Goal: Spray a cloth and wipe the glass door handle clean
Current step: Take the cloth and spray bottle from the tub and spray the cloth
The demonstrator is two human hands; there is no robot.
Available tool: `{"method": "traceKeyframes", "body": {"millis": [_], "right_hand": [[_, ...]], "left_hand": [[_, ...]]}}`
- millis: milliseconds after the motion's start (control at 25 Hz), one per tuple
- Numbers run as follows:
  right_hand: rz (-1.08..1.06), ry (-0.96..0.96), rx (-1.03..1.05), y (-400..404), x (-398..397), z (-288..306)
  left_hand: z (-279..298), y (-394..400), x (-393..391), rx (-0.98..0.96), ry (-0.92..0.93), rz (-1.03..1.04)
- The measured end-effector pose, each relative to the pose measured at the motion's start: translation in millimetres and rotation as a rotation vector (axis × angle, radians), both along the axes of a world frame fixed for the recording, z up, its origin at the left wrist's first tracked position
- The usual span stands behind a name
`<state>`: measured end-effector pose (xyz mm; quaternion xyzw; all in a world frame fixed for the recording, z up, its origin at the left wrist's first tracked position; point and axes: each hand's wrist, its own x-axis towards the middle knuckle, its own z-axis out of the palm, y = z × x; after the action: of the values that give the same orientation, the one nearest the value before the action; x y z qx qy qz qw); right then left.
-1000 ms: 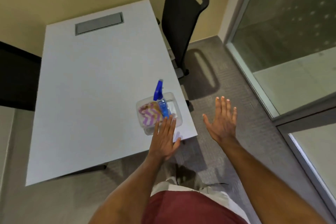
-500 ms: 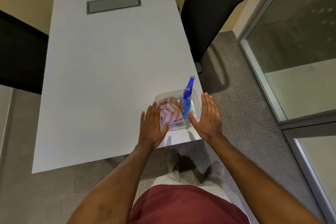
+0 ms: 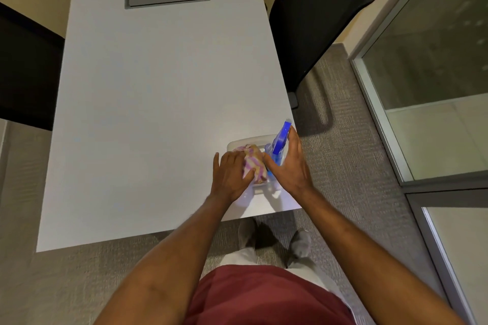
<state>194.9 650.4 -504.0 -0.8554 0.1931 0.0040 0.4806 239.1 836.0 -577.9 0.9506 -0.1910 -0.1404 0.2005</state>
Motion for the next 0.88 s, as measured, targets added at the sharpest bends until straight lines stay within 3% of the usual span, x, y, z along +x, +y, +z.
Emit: {"method": "traceKeyframes", "body": {"millis": [240, 520, 880], "right_hand": [[-0.11, -0.091, 0.166, 2, 19, -3], [-0.123, -0.087, 0.13, -5, 26, -4], [-0.179, -0.254, 0.322, -18, 18, 18]], "left_hand": [[4, -20, 26, 0.055, -0.032, -0.334], [-8, -33, 50, 0.366, 0.014, -0.586], [-5, -36, 55, 0.552, -0.243, -0.936]]}}
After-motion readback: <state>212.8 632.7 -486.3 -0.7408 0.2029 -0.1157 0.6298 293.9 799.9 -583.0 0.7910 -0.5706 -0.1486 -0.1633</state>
